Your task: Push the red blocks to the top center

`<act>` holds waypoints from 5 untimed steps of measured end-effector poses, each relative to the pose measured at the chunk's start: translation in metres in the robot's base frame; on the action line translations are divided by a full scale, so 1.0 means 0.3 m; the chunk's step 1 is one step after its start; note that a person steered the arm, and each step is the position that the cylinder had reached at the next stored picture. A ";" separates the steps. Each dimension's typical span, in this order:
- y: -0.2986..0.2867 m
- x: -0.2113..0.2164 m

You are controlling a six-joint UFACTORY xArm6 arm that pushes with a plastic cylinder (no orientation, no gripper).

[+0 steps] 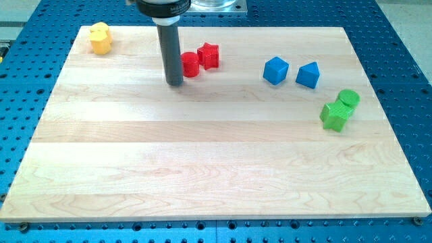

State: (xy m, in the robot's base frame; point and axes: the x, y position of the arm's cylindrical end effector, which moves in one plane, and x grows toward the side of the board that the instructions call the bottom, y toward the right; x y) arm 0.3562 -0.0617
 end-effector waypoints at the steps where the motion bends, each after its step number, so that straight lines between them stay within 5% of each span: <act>1: 0.137 -0.108; 4: 0.247 -0.265; 5: 0.169 -0.089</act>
State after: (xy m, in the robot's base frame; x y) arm 0.3293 -0.0111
